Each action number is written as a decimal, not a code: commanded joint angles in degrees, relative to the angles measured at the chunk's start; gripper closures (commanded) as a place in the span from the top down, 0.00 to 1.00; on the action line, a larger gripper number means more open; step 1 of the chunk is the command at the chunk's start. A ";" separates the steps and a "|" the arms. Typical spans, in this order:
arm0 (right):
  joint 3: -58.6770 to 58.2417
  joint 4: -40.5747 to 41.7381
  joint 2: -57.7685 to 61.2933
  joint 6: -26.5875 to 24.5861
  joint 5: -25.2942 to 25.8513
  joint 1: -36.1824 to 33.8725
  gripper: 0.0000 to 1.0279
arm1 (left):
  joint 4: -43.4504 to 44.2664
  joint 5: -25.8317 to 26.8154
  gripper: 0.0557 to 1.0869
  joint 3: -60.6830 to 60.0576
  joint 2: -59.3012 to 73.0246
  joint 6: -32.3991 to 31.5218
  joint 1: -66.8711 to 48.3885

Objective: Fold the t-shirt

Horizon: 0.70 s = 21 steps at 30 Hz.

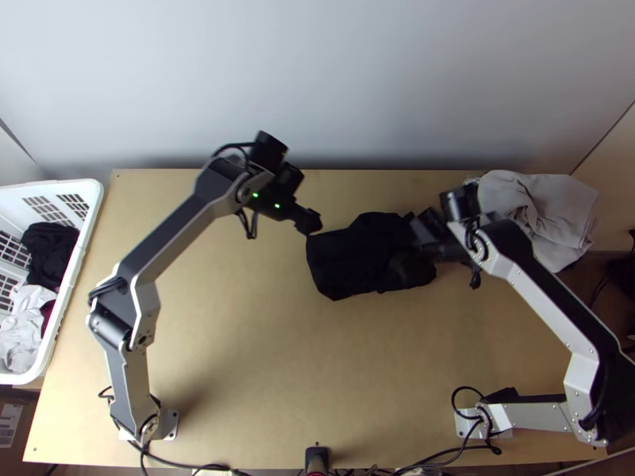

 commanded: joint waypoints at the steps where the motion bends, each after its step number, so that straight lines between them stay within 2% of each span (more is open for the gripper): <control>1: -8.74 1.88 -3.86 -9.33 4.22 10.47 0.96 | -3.61 -1.16 0.95 -1.56 -6.44 -0.07 4.47; 4: -13.57 9.44 -4.12 -13.64 7.65 13.99 0.96 | -3.70 -1.69 0.95 -4.20 -8.82 -0.07 5.70; 7: -17.26 16.29 -4.12 -16.18 8.44 14.78 0.96 | -3.70 -1.95 0.95 -7.19 -11.01 -0.07 6.75; 15: -26.40 30.79 -3.86 -23.22 9.67 13.28 0.96 | -3.70 -2.57 0.95 -12.81 -15.32 -0.07 9.39; 21: -31.77 40.55 -2.01 -25.68 11.08 12.23 0.96 | -3.61 -2.66 0.95 -14.75 -16.73 -0.16 10.27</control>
